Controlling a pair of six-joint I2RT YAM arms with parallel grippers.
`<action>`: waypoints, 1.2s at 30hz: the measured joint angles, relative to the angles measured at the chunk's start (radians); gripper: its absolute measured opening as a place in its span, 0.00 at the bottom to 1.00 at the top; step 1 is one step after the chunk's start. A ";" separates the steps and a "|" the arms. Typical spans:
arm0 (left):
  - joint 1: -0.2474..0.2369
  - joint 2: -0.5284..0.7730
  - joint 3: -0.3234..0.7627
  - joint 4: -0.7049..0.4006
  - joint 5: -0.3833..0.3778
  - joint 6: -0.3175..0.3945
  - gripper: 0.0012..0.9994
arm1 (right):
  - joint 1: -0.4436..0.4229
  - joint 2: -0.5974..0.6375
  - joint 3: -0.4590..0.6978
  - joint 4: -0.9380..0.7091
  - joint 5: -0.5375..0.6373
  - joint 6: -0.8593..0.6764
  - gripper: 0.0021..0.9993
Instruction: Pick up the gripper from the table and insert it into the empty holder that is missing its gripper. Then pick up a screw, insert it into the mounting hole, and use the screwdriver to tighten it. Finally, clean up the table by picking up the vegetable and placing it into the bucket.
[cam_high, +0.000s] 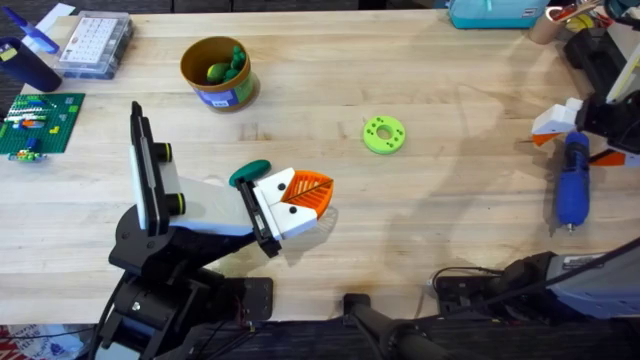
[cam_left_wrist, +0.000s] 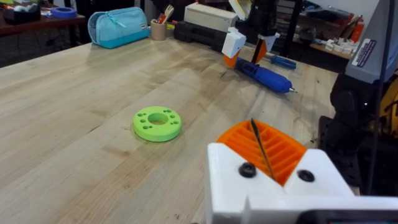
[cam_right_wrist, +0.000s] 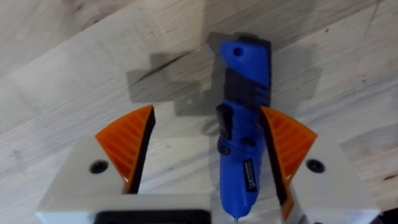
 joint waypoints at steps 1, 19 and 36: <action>0.000 0.000 0.000 0.002 0.000 0.000 0.01 | -0.002 -0.002 0.000 0.000 0.006 0.000 0.99; 0.000 0.000 0.000 0.001 0.000 0.000 0.02 | -0.007 -0.130 0.063 -0.085 -0.018 -0.166 0.99; 0.000 0.000 0.000 0.001 0.000 0.000 0.02 | -0.199 -0.077 0.029 -0.106 -0.212 -0.421 0.99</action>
